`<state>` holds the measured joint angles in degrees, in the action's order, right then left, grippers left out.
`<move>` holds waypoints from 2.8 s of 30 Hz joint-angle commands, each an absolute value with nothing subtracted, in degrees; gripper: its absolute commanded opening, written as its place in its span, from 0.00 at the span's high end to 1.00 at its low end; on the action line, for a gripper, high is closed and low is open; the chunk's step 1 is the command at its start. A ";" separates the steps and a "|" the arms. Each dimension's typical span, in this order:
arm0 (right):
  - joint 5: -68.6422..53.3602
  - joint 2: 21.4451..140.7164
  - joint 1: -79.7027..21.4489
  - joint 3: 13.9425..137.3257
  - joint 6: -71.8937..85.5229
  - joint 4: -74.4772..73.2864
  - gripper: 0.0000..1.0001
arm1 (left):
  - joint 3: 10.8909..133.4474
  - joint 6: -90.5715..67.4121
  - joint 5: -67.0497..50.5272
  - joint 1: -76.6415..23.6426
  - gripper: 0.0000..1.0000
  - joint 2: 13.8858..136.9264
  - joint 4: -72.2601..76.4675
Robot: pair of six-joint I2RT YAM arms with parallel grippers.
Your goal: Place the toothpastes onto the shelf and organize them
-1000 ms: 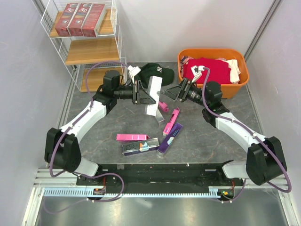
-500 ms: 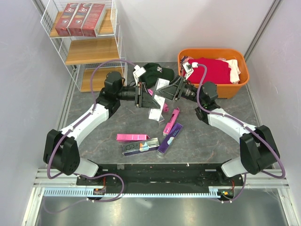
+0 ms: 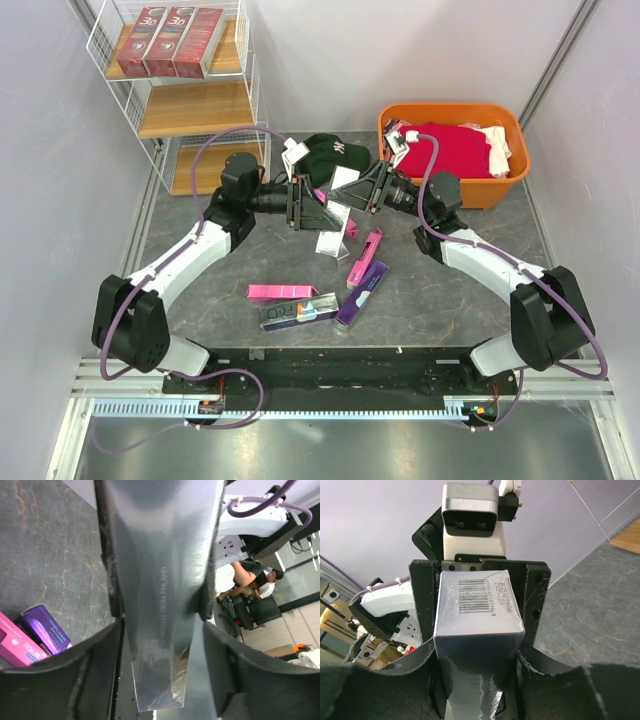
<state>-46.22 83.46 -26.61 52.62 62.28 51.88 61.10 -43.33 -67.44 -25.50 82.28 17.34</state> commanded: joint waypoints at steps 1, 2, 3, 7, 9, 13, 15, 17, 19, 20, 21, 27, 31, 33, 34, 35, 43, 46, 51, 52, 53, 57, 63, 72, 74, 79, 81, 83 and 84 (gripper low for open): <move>-43.78 81.57 -26.54 57.83 58.28 49.58 0.62 | 64.07 -38.77 -63.47 -24.87 0.11 78.58 12.23; -43.07 81.21 -26.54 58.18 57.05 47.83 0.62 | 64.51 -37.89 -61.46 -24.61 0.09 77.97 9.78; -42.02 80.78 -26.46 59.05 54.87 44.16 0.62 | 64.86 -36.31 -60.39 -24.44 0.08 76.57 8.45; -35.96 77.53 -25.84 60.47 50.11 37.10 0.63 | 65.74 -34.45 -54.94 -23.12 0.05 72.70 5.01; -31.48 76.30 -25.40 61.17 49.40 34.82 0.63 | 65.39 -34.71 -52.13 -22.15 0.05 71.29 4.83; -25.24 72.44 -23.91 63.63 47.47 31.65 0.62 | 64.43 -35.24 -48.52 -21.62 0.04 66.72 5.62; -19.03 70.76 -23.91 64.68 46.50 29.55 0.62 | 63.64 -36.20 -46.50 -21.53 0.04 65.31 6.85; -14.88 68.04 -23.91 64.43 46.06 29.79 0.62 | 63.46 -36.74 -45.45 -21.36 0.00 64.17 8.52; -8.28 65.22 -23.91 63.02 46.58 31.72 0.62 | 63.81 -38.05 -45.88 -21.45 0.00 64.16 10.79; -6.35 64.26 -23.82 62.32 47.37 32.77 0.61 | 63.90 -39.62 -47.45 -21.45 0.00 64.86 11.85; -2.76 62.51 -23.73 60.84 47.90 34.96 0.61 | 64.16 -40.77 -48.16 -21.45 0.00 65.39 13.00; 3.95 58.63 -23.91 58.01 52.63 40.34 0.59 | 63.02 -52.02 -52.20 -21.44 0.00 69.34 29.34; 3.17 58.45 -23.91 57.92 55.72 41.31 0.58 | 64.77 -56.16 -52.47 -21.88 0.01 71.80 35.85; 2.29 58.62 -23.91 57.74 57.12 42.27 0.58 | 67.14 -56.60 -52.03 -22.41 0.02 72.86 36.21; 1.94 58.80 -23.91 57.74 57.65 42.54 0.57 | 67.84 -56.51 -51.68 -23.20 0.02 73.73 36.21; 1.24 58.97 -23.91 58.01 57.92 42.71 0.58 | 69.33 -56.51 -51.42 -23.55 0.02 74.52 36.21; 0.09 58.98 -23.82 58.45 58.71 42.72 0.57 | 75.84 -56.34 -49.40 -28.56 0.05 82.08 36.21; 0.17 58.98 -23.91 58.45 58.97 42.71 0.57 | 77.78 -56.16 -48.26 -29.97 0.10 84.11 36.21; 0.18 59.24 -23.91 58.54 59.76 42.71 0.57 | 80.59 -55.90 -47.99 -31.37 0.16 86.13 36.39; 0.09 59.33 -23.91 58.45 59.77 42.71 0.57 | 81.03 -55.99 -47.90 -31.38 0.19 86.31 36.39; 0.09 59.41 -23.91 58.53 60.11 42.80 0.57 | 81.30 -56.16 -47.73 -31.46 0.21 86.83 36.39; -1.85 60.12 -23.91 58.54 61.17 43.24 0.57 | 82.70 -58.00 -48.07 -31.64 0.34 88.41 36.39; -1.67 60.03 -23.99 58.54 61.43 42.98 0.54 | 84.46 -59.33 -49.92 -31.90 0.67 90.00 36.56; -1.32 60.03 -23.91 58.27 61.08 41.84 0.08 | 81.57 -57.83 -47.03 -31.38 0.77 87.46 36.04; -1.14 60.03 -23.91 58.27 60.65 41.66 0.03 | 80.60 -57.48 -45.80 -30.68 0.78 86.40 35.95; -0.35 59.85 -23.91 57.92 60.12 39.64 0.02 | 76.03 -58.53 -43.95 -26.73 0.87 83.85 36.56; 0.87 59.85 -23.91 57.83 59.59 38.76 0.02 | 73.22 -60.55 -44.03 -25.06 0.92 82.62 38.83; 1.14 59.85 -23.91 57.74 59.15 38.15 0.02 | 70.16 -62.91 -44.12 -22.25 0.94 81.13 40.42; 1.14 59.94 -23.82 57.66 58.98 37.97 0.02 | 69.09 -63.80 -44.30 -21.19 0.95 80.69 41.39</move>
<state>-0.10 60.86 -23.90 57.54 60.60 35.86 72.88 -60.16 -48.58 -26.39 83.92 36.62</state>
